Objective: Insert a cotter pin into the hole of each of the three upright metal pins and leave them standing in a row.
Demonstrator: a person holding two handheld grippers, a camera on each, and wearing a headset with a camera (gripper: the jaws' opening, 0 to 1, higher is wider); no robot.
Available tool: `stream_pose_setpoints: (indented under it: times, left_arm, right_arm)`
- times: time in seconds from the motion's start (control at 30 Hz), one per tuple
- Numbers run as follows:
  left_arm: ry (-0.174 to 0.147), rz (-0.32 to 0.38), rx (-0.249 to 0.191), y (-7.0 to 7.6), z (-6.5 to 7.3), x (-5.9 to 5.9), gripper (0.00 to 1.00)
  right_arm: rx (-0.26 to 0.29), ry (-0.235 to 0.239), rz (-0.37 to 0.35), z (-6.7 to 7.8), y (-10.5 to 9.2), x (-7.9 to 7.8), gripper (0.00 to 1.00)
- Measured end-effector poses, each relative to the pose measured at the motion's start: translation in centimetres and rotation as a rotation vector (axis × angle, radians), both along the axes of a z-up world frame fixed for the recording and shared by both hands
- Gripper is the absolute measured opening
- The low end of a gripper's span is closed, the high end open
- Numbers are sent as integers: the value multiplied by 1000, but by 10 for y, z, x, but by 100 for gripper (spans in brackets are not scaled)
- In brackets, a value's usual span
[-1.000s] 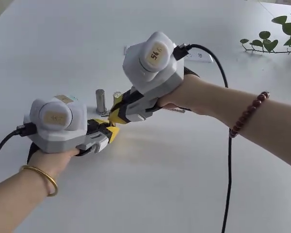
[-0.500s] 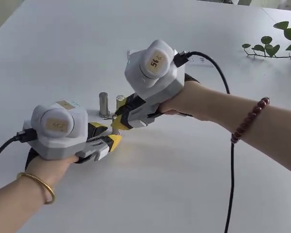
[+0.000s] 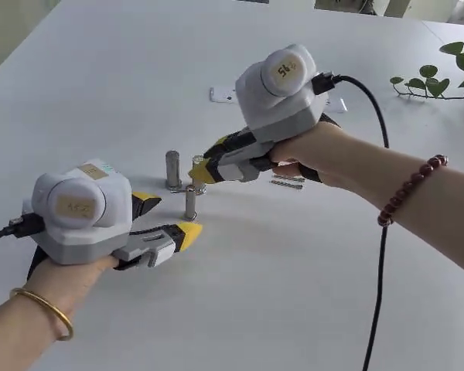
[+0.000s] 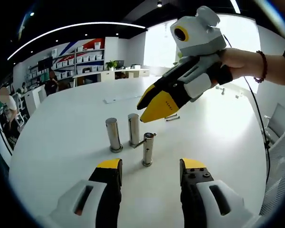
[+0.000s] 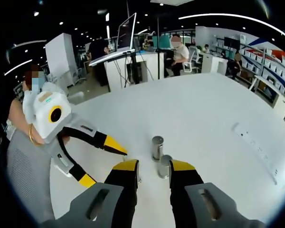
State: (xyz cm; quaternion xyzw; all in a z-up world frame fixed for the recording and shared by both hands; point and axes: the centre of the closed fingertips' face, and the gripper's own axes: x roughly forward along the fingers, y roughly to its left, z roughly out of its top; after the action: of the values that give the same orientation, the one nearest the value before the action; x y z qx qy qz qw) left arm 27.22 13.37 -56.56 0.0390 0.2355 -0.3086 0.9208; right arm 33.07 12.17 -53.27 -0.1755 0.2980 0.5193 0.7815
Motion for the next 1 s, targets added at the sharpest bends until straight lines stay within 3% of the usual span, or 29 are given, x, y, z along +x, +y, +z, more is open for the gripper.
stream_pose_setpoints:
  times: [0.17, 0.3, 0.53, 0.63, 0.73, 1.0]
  left_arm:
    - [-5, 12, -27, -1, 9, -4, 55]
    - [-3, 0, -7, -3, 14, -14, 58]
    - [17, 1, -27, -6, 18, -21, 62]
    - [13, 2, -31, -7, 21, -23, 63]
    - [16, -2, -33, -9, 21, -25, 63]
    - [22, -15, -19, -10, 21, -31, 63]
  right_arm:
    - [-6, 13, -30, -7, 4, 6, 21]
    - [-9, 28, -49, -13, 8, 9, 20]
    - [-27, 43, -75, -27, 3, 18, 15]
    - [-17, 53, -78, -29, 3, 19, 14]
    - [-15, 40, -67, -30, 3, 16, 10]
    - [-16, 19, -78, -32, 5, 15, 11]
